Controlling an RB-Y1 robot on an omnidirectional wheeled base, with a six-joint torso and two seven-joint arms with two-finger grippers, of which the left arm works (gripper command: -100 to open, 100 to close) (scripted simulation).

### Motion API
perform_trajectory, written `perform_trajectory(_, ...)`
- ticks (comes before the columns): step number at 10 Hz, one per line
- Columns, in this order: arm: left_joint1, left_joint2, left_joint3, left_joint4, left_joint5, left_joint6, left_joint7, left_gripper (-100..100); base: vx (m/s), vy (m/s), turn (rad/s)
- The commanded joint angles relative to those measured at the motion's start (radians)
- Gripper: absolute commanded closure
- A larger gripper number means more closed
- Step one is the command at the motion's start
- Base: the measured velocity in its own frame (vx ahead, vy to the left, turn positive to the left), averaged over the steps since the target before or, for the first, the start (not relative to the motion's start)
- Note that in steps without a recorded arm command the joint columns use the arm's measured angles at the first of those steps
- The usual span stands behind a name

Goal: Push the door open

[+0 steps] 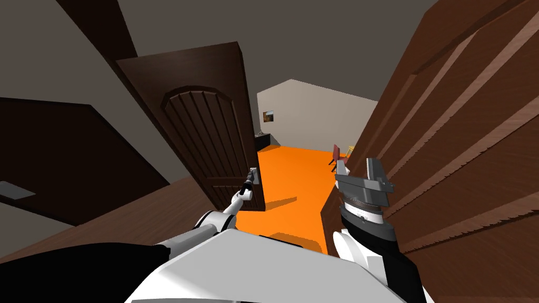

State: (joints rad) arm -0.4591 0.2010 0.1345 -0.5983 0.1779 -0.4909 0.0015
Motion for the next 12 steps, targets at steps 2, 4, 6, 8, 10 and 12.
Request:
perform_trajectory(2,0.003,0.015,0.021,-0.012,0.006,0.004,-0.004,100,0.158,-0.088,0.043)
perform_trajectory(4,0.004,0.019,0.032,-0.009,0.009,0.003,-0.007,100,0.176,-0.088,0.048)
perform_trajectory(6,0.014,0.003,0.051,-0.035,0.013,0.018,-0.032,100,0.117,-0.023,0.062)
perform_trajectory(8,0.01,-0.01,0.072,-0.035,0.017,0.017,-0.057,100,0.204,-0.01,0.099)
perform_trajectory(10,0.005,-0.025,0.096,-0.034,0.022,0.015,-0.087,100,0.204,-0.018,0.095)
perform_trajectory(12,-0.001,-0.041,0.122,-0.034,0.027,0.014,-0.117,100,0.208,-0.039,0.127)
